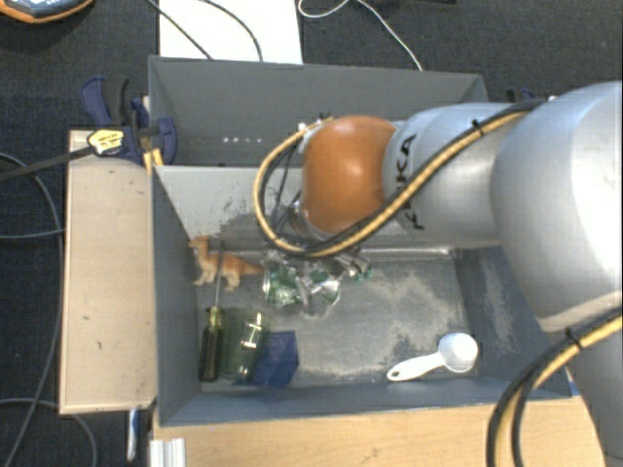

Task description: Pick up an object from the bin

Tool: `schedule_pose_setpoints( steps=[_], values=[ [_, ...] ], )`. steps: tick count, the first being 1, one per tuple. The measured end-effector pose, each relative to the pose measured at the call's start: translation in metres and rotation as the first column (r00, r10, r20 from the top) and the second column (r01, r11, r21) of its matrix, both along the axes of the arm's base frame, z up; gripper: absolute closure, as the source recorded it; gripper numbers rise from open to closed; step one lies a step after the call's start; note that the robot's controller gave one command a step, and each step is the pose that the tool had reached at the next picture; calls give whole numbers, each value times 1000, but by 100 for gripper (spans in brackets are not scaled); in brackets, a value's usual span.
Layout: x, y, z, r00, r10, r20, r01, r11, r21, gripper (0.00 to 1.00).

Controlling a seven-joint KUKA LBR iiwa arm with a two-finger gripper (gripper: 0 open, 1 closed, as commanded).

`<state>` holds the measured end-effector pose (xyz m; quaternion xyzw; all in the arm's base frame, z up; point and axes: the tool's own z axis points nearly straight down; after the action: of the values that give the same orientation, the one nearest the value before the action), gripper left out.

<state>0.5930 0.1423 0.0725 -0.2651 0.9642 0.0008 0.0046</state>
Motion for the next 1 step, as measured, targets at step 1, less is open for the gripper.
schedule_pose_setpoints(
  steps=[1],
  values=[
    [-1, 0, 5, 1000, -1, 1, 1, 1000, 1, 100]
  ],
)
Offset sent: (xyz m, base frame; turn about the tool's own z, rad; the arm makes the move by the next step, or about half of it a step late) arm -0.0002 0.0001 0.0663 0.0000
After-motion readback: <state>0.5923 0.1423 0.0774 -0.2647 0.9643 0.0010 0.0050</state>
